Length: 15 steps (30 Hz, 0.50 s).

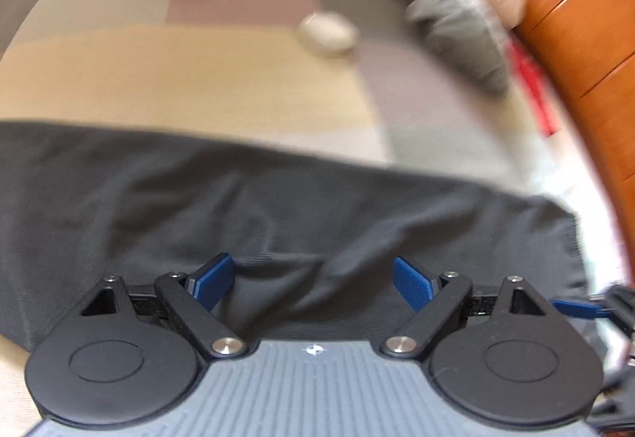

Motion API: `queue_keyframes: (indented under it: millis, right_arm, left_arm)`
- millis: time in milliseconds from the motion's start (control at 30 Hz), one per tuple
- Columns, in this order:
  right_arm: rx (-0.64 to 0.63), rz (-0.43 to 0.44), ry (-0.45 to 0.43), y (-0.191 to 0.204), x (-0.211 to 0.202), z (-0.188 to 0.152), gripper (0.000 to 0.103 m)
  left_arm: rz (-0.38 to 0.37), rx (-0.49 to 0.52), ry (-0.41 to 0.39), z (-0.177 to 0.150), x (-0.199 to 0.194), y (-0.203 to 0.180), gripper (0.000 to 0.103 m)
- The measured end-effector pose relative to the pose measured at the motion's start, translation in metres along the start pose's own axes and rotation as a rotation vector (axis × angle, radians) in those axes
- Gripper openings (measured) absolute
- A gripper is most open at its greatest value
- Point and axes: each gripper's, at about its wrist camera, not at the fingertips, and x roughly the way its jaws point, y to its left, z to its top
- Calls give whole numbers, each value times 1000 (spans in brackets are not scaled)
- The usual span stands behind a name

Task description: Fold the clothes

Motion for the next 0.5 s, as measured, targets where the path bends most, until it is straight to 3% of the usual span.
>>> queue_keyframes:
  millis: [167,200,333,500]
  right_arm:
    - [-23,-2,10,2,6,2,85]
    - [-24,-4,11,1,7,3,85]
    - [-25,-8,4,-2,16,11,87]
    - [-14,-2,38,-6,36,17,88]
  left_arm:
    - [77,-23,-39,-4,-26,4,84]
    - [58,-26,-53,-4,-35,8,85]
    - [112,-40,-87,0,-58,42,86]
    - [208,-163,-52,0,-51,98,85]
